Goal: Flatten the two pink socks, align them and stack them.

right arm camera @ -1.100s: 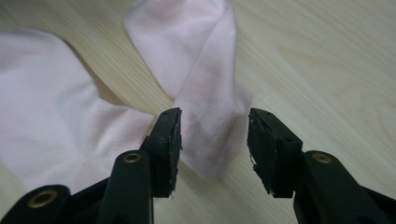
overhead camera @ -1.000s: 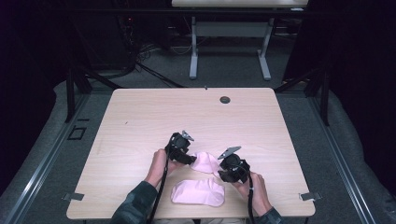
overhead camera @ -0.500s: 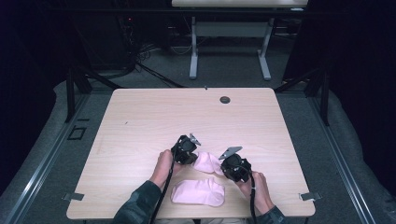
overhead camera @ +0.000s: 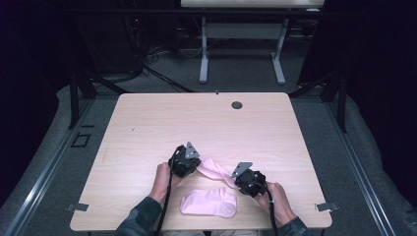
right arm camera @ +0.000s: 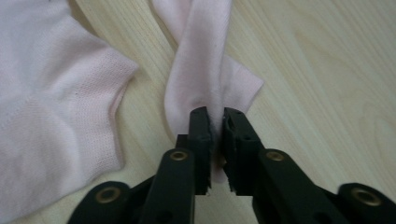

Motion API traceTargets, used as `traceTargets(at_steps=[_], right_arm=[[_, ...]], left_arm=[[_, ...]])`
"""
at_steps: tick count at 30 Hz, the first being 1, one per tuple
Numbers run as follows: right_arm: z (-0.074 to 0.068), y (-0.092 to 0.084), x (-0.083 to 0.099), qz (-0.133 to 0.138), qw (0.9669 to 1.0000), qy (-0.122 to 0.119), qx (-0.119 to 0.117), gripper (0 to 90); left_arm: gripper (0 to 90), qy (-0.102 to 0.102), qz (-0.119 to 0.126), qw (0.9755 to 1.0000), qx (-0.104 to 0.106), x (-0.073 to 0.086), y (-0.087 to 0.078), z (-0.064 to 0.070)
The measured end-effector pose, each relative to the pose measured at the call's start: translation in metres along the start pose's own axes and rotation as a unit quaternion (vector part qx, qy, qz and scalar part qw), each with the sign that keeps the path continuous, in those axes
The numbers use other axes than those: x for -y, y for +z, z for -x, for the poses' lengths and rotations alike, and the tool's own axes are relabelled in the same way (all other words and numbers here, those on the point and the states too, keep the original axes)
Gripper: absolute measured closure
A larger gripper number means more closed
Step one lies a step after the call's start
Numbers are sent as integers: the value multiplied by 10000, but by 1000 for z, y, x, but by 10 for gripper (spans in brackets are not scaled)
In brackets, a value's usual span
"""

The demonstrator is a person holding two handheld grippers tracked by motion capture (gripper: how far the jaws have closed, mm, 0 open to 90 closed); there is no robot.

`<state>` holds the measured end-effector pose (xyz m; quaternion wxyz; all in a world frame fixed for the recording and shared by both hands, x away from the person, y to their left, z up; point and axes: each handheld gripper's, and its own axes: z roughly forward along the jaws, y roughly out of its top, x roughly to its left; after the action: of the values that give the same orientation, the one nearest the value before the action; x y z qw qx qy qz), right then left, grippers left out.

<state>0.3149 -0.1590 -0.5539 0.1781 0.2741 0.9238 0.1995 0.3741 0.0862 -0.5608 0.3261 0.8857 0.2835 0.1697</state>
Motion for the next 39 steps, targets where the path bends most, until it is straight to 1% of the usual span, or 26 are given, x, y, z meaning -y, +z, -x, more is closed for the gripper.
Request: traceTargets(at_steps=[2, 3, 5, 6, 7, 8, 9, 11, 12, 13, 15, 17, 18, 19, 20, 23, 25, 26, 27, 28, 30, 31, 32, 33, 36, 39], right_arm=[[1, 1, 0, -14, 10000, 52, -39, 722], [4, 0, 1, -188, 9998, 1, -47, 651], [6, 0, 3, -276, 9996, 58, -57, 601], [9, -2, 4, -339, 9994, 65, -94, 550], [12, -3, 5, -229, 9995, 153, -173, 517], [12, -3, 5, -229, 9995, 153, -173, 517], [17, -11, 3, 67, 9985, 341, -427, 480], [18, -19, -6, 308, 9975, 462, -429, 468], [18, -21, -14, 343, 9974, 478, -420, 468], [18, -22, -23, 390, 9972, 506, -401, 474], [21, -18, -43, 311, 9967, 581, -470, 485], [28, -5, -61, 245, 9943, 724, -748, 519], [28, -5, -61, 245, 9943, 724, -748, 519], [35, 10, -77, 68, 9911, 880, -997, 544], [37, 18, -82, 6, 9897, 924, -1093, 555], [41, 35, -92, -314, 9892, 971, -1055, 631], [42, 43, -94, -395, 9877, 1088, -1047, 730], [42, 43, -94, -395, 9877, 1088, -1047, 730], [44, 47, -92, -393, 9860, 1160, -1134, 831], [44, 46, -92, -392, 9864, 1162, -1098, 864], [44, 46, -91, -289, 9862, 1186, -1119, 877], [45, 45, -91, -267, 9870, 1146, -1090, 881], [45, 40, -90, -106, 9882, 1139, -1021, 886], [46, 38, -90, -58, 9887, 1124, -986, 887], [45, 24, -90, 305, 9916, 1011, -746, 888], [41, 6, -91, 676, 9931, 775, -559, 887]], left_arm=[[827, -20, -54, 10000, 50, 2, -1, 0], [793, -44, -55, 9999, 109, 4, -4, 0], [762, -140, -107, 9993, 318, 8, -10, -1], [742, -193, -93, 9989, 413, 8, -12, -1], [736, -211, -79, 9988, 443, 9, -14, -1], [723, -211, -79, 9988, 443, 9, -14, -1], [705, -340, -44, 9980, 533, 9, -15, -2], [691, -410, -76, 9978, 516, 8, -13, -4], [669, -473, -106, 9973, 548, 7, -11, -5], [659, -539, -103, 9967, 597, 6, -9, -7], [641, -631, -118, 9959, 635, 5, -7, -8], [637, -671, -166, 9954, 663, 5, -4, -8], [638, -671, -166, 9954, 663, 5, -4, -8], [646, -756, -196, 9944, 714, 6, -2, -8], [651, -755, -205, 9944, 715, 6, -2, -8], [689, -791, -202, 9939, 740, 7, -1, -8], [726, -778, -252, 9940, 732, 7, 0, -8], [752, -778, -252, 9940, 732, 7, 0, -8], [771, -776, -269, 9936, 774, 7, 2, -8], [791, -785, -278, 9935, 780, 7, 3, -8], [788, -807, -277, 9935, 753, 7, 4, -8], [788, -889, -241, 9928, 765, 7, 5, -9], [710, -985, -181, 9927, 677, 7, 4, -11], [653, -1050, -143, 9924, 620, 8, 2, -13], [500, -1347, 45, 9900, 404, 11, -8, -21], [451, -1483, -25, 9887, 232, 18, -15, -33]])
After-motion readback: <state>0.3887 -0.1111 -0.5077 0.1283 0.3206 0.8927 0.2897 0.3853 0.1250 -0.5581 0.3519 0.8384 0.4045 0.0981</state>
